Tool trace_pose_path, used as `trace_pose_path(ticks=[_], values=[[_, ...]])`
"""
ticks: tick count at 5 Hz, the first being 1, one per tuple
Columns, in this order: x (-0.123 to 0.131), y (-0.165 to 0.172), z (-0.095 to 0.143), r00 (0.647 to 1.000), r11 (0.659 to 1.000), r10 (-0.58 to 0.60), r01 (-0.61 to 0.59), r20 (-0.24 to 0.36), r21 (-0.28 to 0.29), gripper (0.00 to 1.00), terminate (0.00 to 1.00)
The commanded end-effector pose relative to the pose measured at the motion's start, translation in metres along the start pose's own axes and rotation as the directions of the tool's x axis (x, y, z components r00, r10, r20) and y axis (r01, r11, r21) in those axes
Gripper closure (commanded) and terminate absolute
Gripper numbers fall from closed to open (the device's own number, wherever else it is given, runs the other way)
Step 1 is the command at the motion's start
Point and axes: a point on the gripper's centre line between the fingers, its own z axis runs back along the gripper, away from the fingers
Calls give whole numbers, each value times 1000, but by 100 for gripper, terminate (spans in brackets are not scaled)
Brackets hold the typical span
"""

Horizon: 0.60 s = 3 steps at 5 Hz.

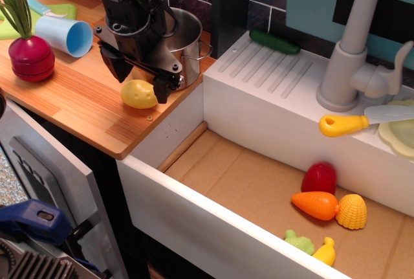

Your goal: Put potato in pot or pan

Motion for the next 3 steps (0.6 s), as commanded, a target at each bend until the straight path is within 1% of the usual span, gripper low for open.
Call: trace_pose_path(ticks=[1,2,3], values=[[5,10,-7,999,1000,-1,1,35,0,0,0],[4,13,-14,999,1000,4,-4,41,-11,0,0],[1,15,-22,999,999,14,-13,29,-39,0,0]])
